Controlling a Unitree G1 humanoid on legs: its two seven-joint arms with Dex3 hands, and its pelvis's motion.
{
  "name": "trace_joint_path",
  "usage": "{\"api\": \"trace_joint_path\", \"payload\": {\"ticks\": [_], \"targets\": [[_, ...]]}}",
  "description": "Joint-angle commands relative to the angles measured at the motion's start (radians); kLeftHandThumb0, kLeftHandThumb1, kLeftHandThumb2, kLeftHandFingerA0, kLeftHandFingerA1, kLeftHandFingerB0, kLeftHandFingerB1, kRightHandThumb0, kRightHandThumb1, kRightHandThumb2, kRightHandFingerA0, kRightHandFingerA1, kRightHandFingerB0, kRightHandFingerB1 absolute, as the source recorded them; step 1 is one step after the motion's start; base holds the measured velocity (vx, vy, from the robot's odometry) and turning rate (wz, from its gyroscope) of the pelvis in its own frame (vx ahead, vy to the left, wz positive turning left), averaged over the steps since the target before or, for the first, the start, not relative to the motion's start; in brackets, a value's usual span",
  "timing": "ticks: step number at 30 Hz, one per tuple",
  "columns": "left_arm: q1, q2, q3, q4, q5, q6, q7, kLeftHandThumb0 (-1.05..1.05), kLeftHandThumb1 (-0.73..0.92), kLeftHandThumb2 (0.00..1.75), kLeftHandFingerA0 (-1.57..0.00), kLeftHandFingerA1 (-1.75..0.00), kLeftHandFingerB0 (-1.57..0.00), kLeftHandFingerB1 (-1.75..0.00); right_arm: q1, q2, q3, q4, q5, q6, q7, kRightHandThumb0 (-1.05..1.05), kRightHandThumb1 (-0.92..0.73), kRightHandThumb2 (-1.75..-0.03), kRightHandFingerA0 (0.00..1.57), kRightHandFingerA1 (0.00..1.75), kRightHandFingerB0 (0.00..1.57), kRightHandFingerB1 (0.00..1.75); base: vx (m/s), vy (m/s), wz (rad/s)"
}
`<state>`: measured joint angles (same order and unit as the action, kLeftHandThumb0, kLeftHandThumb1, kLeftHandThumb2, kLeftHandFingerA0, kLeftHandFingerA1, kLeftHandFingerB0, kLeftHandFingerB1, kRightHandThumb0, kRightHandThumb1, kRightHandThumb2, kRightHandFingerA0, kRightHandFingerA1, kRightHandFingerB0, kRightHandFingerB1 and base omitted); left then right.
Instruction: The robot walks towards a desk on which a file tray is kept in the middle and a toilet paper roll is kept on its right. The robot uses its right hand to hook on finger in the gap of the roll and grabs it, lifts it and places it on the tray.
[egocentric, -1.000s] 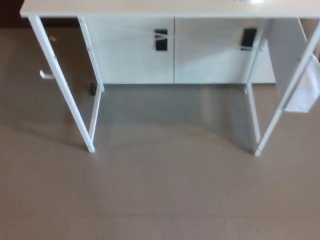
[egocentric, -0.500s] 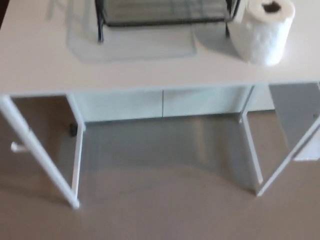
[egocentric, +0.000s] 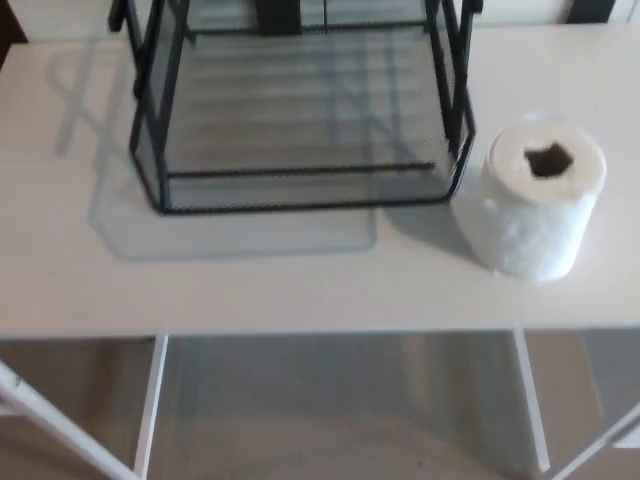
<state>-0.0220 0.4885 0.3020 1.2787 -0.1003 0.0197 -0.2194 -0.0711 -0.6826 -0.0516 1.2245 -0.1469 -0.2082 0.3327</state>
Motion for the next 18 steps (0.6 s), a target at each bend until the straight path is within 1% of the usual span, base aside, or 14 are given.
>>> {"api": "trace_joint_path", "payload": {"ticks": [1,2,3,5,6,7,9,10,11,12,15,16,17,18], "targets": [[0.013,0.012,0.005,-0.002,-0.001,-0.011,0.012,-0.71,0.64,1.37,-0.08,-0.76,0.00,-0.69,0.024,-0.005,-0.006,-0.007,0.010,0.020,-0.007,-0.73,-0.50,-0.84,0.06,0.33,0.11,0.37,0.19,-0.057,-0.01],[0.012,0.012,0.005,-0.001,0.000,-0.014,0.017,-0.71,0.64,1.37,-0.08,-0.76,0.00,-0.69,0.023,-0.015,0.020,-0.015,-0.020,0.029,-0.015,-0.73,-0.50,-0.84,0.06,0.33,0.11,0.37,0.17,-0.028,-0.04],[0.013,0.010,0.009,0.003,-0.003,-0.019,0.018,-0.72,0.64,1.36,-0.08,-0.76,0.00,-0.69,0.026,-0.011,0.006,-0.015,-0.001,0.025,-0.007,-0.70,-0.48,-0.80,0.05,0.36,0.11,0.39,0.15,0.001,-0.11],[0.019,0.009,0.016,0.011,-0.006,-0.032,0.017,-0.71,0.61,1.34,-0.06,-0.74,0.00,-0.68,0.029,-0.004,-0.014,-0.011,0.021,0.020,0.003,-0.71,-0.48,-0.81,0.05,0.34,0.11,0.38,0.14,0.043,-0.13],[0.024,0.008,0.018,0.012,-0.007,-0.034,0.018,-0.71,0.59,1.33,-0.07,-0.75,0.00,-0.69,0.021,-0.007,0.006,-0.003,-0.003,0.033,-0.008,-0.70,-0.62,-0.60,0.10,0.24,0.16,0.27,0.16,0.066,-0.18],[0.019,0.010,0.014,0.006,-0.003,-0.021,0.024,-0.67,0.66,1.37,-0.08,-0.75,0.00,-0.68,0.022,-0.003,-0.001,-0.002,0.004,0.033,-0.016,-0.72,-0.48,-0.79,0.04,0.32,0.12,0.38,0.17,0.105,-0.09],[0.018,0.011,0.009,0.003,0.002,-0.018,0.025,-0.67,0.66,1.37,-0.07,-0.74,0.00,-0.68,0.028,-0.002,-0.012,-0.006,0.017,0.027,-0.012,-0.73,-0.49,-0.80,0.04,0.32,0.11,0.38,0.19,0.160,-0.12],[0.019,0.012,0.007,0.003,0.004,-0.015,0.023,-0.69,0.65,1.37,-0.07,-0.75,0.00,-0.68,0.033,-0.008,0.004,-0.016,-0.003,0.026,-0.023,-0.36,-0.35,-0.94,0.02,0.51,0.00,0.47,0.22,0.130,0.04],[0.019,0.012,0.007,0.004,0.003,-0.015,0.021,-0.69,0.65,1.37,-0.07,-0.75,0.00,-0.68,0.034,-0.009,0.010,-0.018,-0.011,0.025,-0.030,-0.36,-0.35,-0.94,0.02,0.51,0.00,0.47,0.23,0.177,0.70],[0.017,0.013,0.007,0.003,0.002,-0.011,0.020,-0.68,0.68,1.39,-0.07,-0.75,0.00,-0.68,0.043,-0.010,-0.003,-0.027,0.008,0.024,-0.005,-0.73,-0.49,-0.82,0.06,0.34,0.11,0.39,0.19,0.173,-0.24],[0.020,0.010,0.023,0.006,-0.013,-0.014,0.012,-0.69,0.63,1.36,-0.07,-0.75,0.00,-0.68,0.054,-0.007,-0.016,-0.040,0.023,0.023,0.010,-0.70,-0.48,-0.81,0.05,0.32,0.11,0.37,0.16,0.151,0.02],[0.018,0.012,0.009,0.010,0.007,-0.019,0.022,-0.70,0.63,1.36,-0.08,-0.75,0.00,-0.69,0.066,0.004,-0.038,-0.046,0.044,0.000,-0.001,-0.70,-0.46,-0.80,0.06,0.36,0.13,0.40,0.09,0.091,0.00],[0.014,0.014,0.007,0.006,0.008,-0.017,0.022,-0.70,0.67,1.39,-0.09,-0.76,0.00,-0.69,0.040,0.002,-0.024,-0.028,0.028,0.018,0.006,-0.70,-0.47,-0.81,0.05,0.31,0.11,0.36,0.10,0.047,0.14],[0.015,0.014,0.009,0.007,0.006,-0.018,0.021,-0.68,0.67,1.37,-0.10,-0.75,0.00,-0.68,0.025,-0.001,-0.022,-0.019,0.025,0.039,0.025,-0.69,-0.46,-0.81,0.05,0.29,0.11,0.35,0.10,0.009,0.06]]}}
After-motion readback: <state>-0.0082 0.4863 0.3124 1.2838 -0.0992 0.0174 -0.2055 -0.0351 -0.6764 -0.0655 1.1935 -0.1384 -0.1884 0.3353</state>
